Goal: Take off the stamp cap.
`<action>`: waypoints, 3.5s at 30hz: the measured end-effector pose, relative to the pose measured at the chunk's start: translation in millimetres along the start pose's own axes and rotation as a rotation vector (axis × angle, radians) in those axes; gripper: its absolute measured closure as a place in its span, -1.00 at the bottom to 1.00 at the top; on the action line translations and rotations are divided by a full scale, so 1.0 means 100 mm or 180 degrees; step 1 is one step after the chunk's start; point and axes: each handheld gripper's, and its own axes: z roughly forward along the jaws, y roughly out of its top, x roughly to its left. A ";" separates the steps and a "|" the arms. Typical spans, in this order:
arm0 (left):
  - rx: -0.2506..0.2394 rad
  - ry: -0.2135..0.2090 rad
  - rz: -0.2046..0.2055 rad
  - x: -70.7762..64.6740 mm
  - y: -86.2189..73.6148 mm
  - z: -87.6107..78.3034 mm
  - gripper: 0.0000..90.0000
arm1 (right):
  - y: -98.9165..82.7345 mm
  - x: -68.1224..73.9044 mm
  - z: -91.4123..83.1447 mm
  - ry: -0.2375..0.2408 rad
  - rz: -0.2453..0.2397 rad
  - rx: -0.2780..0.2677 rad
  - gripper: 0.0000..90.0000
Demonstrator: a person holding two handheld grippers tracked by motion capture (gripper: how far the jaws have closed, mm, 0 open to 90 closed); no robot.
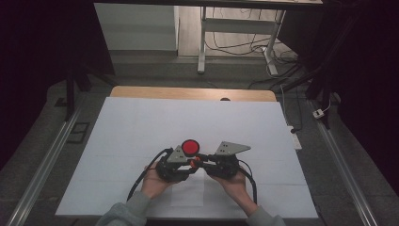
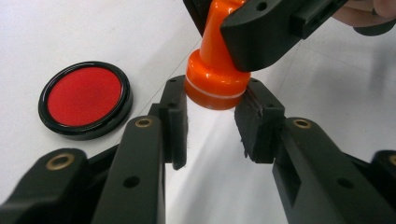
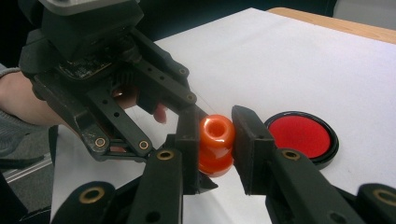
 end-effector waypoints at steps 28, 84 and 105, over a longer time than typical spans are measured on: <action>-0.0014 0.0311 0.0155 -0.06 -0.02 0.00 0.36 | 0.06 -0.01 -0.07 -0.0089 -0.0036 -0.0008 0.63; 0.0134 0.0283 0.0371 -0.13 -0.08 0.10 0.46 | 0.04 -0.07 -0.15 -0.0148 0.0137 -0.0173 0.65; -0.0135 0.0366 0.0346 -0.03 -0.06 -0.13 0.45 | 0.04 -0.07 -0.18 -0.0080 0.0125 -0.0243 0.64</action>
